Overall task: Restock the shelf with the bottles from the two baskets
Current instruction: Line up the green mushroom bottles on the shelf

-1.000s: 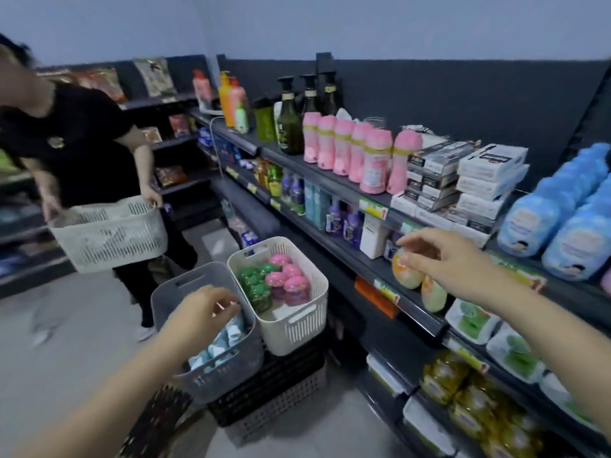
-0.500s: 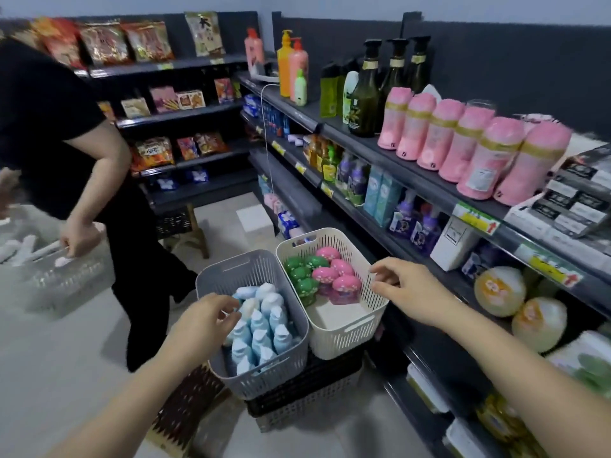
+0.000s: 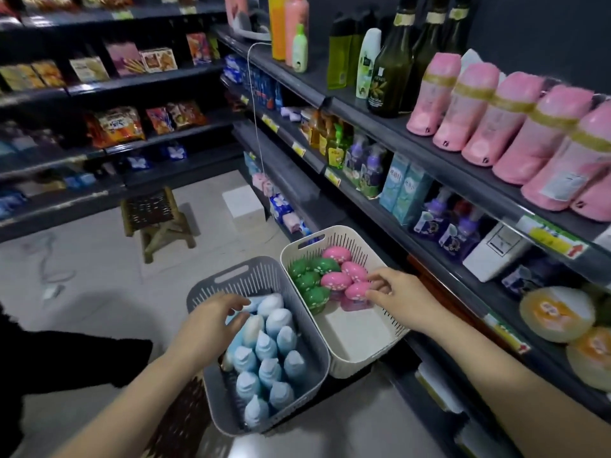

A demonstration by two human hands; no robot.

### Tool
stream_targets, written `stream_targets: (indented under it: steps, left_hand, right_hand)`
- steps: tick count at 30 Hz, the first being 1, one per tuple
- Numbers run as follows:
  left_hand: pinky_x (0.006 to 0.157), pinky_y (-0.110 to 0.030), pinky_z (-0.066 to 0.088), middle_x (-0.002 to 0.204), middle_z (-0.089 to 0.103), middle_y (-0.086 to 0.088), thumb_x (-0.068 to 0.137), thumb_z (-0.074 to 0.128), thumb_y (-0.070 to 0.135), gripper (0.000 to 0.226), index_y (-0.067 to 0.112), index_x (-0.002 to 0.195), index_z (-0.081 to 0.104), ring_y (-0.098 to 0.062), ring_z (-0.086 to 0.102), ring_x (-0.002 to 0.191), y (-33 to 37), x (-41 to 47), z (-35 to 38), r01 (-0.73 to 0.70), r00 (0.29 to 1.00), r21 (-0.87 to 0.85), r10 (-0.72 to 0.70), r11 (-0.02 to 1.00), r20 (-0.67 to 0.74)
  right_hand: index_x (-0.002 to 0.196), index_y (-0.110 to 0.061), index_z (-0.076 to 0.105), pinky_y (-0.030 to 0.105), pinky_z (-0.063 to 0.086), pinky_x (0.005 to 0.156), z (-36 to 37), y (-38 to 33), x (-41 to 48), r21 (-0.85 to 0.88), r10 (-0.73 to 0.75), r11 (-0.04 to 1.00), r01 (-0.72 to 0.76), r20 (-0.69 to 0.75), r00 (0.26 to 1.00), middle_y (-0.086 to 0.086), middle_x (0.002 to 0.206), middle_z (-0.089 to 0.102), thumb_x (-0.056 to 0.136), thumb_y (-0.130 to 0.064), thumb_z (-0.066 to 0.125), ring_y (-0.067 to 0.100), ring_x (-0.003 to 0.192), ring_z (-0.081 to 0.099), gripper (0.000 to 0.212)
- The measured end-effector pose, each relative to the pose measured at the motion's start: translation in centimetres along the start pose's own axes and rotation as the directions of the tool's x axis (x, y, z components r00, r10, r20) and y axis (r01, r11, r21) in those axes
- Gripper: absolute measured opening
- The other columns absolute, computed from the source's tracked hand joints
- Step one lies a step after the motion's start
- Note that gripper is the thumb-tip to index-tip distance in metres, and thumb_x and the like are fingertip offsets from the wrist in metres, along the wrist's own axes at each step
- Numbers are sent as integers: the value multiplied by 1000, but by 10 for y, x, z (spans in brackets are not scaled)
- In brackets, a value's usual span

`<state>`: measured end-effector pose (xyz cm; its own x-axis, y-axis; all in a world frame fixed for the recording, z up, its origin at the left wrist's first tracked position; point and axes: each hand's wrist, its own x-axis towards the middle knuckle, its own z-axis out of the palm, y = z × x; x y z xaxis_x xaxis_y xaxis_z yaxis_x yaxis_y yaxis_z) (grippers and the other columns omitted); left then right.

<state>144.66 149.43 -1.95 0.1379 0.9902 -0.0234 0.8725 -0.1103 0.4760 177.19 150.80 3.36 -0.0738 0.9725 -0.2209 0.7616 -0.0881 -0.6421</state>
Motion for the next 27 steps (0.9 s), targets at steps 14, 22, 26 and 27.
stream_targets:
  steps: [14, 22, 26, 27]
  left_hand:
    - [76, -24, 46, 92, 60, 13, 89, 61, 31, 16, 31, 104, 65, -2, 56, 83, 26, 96, 63, 190, 981, -72, -192, 979, -29]
    - [73, -21, 43, 94, 64, 6, 89, 62, 24, 16, 17, 102, 68, -8, 59, 82, 26, 125, 101, 447, 867, -219, -480, 867, -132]
    - [77, -24, 48, 97, 64, 11, 89, 62, 25, 17, 18, 103, 69, 1, 60, 85, 20, 120, 119, 489, 839, -283, -533, 825, -107]
    - [76, -23, 48, 96, 63, 15, 89, 62, 25, 17, 19, 103, 68, 3, 60, 86, 16, 118, 124, 492, 838, -289, -537, 821, -99]
  right_hand:
    - [118, -15, 58, 17, 52, 63, 27, 77, 180, -32, -62, 997, 73, 263, 963, 2, 109, 59, 87, -12, 63, 16, 85, 59, 32]
    - [123, -13, 55, 30, 44, 87, 100, 106, 242, -149, -90, 973, 174, 451, 888, 7, 121, 56, 81, -29, 70, 23, 102, 56, 47]
    - [130, -15, 50, 31, 34, 103, 141, 122, 251, -274, -170, 894, 355, 524, 835, 5, 130, 50, 78, -35, 72, 24, 122, 45, 60]
    - [132, -15, 48, 32, 33, 105, 149, 125, 252, -291, -187, 877, 383, 528, 829, 5, 131, 49, 78, -34, 73, 24, 124, 43, 63]
